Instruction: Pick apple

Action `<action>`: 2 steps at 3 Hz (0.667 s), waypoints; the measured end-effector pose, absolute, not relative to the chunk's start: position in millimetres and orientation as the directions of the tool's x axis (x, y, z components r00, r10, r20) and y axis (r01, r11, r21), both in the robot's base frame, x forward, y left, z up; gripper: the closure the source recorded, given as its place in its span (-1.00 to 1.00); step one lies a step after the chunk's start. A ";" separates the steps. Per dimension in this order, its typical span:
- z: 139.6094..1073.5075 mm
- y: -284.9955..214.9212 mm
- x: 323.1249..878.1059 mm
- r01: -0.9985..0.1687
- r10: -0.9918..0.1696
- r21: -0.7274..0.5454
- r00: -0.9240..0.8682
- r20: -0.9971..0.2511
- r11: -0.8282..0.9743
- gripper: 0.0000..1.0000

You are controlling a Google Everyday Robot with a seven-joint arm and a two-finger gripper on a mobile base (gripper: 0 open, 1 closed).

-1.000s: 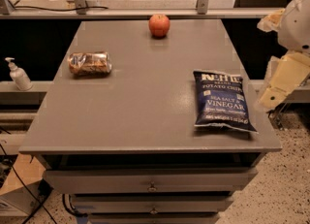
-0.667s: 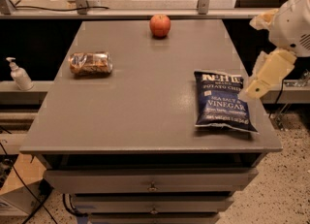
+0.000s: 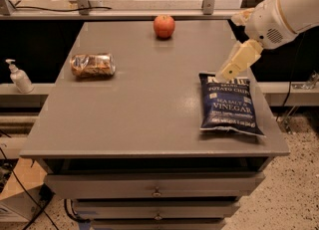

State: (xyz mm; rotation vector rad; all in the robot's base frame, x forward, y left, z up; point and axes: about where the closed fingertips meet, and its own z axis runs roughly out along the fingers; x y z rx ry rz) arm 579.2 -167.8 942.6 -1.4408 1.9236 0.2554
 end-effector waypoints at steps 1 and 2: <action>942.9 -167.7 578.8 -0.900 -0.760 -0.249 -0.127 -0.637 0.359 -1.00; 942.0 -164.7 589.2 -0.882 -0.726 -0.250 -0.139 -0.674 0.401 -1.00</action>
Offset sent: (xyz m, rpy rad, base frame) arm 0.0331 0.0042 0.0000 0.1457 -0.0703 -0.1171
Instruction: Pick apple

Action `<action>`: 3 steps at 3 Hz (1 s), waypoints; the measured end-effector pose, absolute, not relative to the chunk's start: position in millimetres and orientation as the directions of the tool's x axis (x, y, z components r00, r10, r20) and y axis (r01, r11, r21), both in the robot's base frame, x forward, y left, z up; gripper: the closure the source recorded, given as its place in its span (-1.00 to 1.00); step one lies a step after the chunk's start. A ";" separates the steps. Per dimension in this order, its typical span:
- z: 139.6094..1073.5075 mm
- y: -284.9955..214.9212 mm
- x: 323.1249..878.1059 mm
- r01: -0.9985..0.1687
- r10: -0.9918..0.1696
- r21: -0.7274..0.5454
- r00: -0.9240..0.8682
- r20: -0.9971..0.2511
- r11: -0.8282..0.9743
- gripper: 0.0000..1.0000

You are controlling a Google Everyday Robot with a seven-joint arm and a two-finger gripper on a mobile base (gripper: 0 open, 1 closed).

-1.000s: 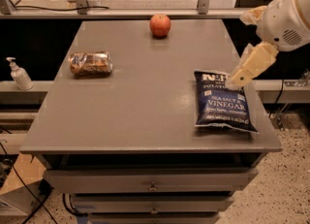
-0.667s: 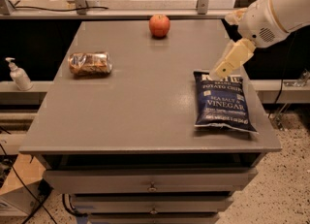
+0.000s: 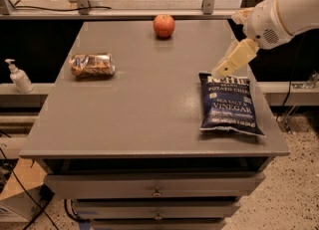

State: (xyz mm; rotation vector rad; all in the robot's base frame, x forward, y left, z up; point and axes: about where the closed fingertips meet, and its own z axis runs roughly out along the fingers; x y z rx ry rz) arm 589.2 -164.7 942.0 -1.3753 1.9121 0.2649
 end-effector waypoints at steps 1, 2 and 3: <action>943.4 -156.9 617.6 -0.843 -0.634 -0.243 -0.142 -0.760 0.480 -1.00; 945.3 -148.8 649.3 -0.812 -0.543 -0.223 -0.133 -0.829 0.540 -1.00; 940.9 -114.7 702.7 -0.819 -0.487 -0.179 -0.135 -0.863 0.545 -1.00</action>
Offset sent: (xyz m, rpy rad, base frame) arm 0.1012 0.0178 0.0073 0.3633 -0.1486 -0.1643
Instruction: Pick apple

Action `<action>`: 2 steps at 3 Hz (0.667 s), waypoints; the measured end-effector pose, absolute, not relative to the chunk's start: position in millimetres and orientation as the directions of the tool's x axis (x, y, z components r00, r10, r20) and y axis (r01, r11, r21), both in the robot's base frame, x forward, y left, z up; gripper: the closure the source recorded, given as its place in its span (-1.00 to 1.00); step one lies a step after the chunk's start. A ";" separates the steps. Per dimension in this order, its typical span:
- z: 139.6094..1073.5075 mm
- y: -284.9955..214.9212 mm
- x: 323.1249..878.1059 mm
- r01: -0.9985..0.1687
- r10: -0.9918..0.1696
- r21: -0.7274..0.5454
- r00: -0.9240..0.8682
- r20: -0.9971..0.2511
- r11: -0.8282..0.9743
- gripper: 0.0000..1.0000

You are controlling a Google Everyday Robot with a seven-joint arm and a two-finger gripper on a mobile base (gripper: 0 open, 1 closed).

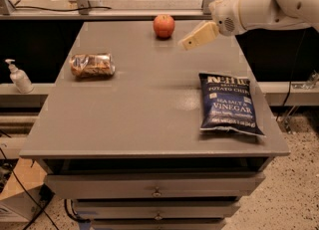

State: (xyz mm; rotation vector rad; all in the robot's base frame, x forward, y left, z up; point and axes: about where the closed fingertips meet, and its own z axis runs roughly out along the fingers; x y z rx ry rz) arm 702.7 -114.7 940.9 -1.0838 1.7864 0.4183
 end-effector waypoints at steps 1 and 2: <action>942.9 -109.9 705.3 -0.822 -0.485 -0.180 -0.130 -0.865 0.541 -1.00; 936.0 -109.7 714.7 -0.791 -0.449 -0.149 -0.171 -0.877 0.594 -1.00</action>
Offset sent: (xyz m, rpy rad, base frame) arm 0.0287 -0.0025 -0.0155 0.0938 0.0374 -0.1803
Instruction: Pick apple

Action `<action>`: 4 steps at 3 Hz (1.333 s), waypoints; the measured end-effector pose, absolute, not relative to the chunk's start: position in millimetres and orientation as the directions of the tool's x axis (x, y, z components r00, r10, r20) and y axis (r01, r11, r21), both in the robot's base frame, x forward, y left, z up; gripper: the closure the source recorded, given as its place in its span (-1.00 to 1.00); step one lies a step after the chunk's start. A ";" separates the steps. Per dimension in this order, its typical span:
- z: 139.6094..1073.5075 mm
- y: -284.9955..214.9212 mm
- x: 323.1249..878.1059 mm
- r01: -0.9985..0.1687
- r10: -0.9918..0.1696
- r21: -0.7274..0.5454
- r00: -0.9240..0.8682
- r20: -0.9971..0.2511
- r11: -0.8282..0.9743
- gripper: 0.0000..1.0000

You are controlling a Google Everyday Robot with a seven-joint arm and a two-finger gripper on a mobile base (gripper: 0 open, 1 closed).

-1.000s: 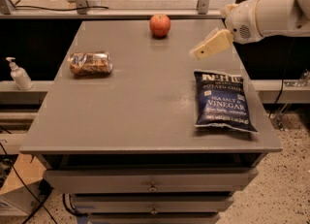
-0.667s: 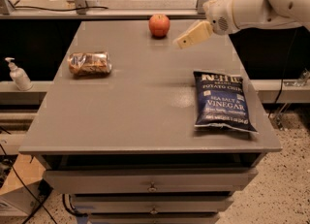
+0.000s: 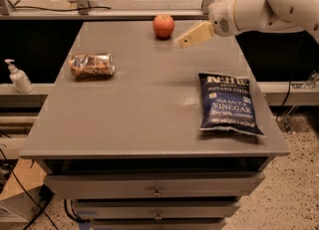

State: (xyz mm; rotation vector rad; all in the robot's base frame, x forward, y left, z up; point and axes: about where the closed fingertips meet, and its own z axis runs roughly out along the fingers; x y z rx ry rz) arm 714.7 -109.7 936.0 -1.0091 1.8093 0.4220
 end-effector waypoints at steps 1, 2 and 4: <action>928.1 -98.6 737.8 -0.759 -0.421 -0.134 -0.197 -0.886 0.638 -1.00; 917.4 -88.2 762.0 -0.741 -0.403 -0.119 -0.217 -0.889 0.660 -1.00; 894.7 -56.2 809.5 -0.765 -0.384 -0.078 -0.230 -0.894 0.639 -1.00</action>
Offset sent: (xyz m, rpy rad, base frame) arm 0.0774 0.0296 -0.0282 0.0494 0.0181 -0.1207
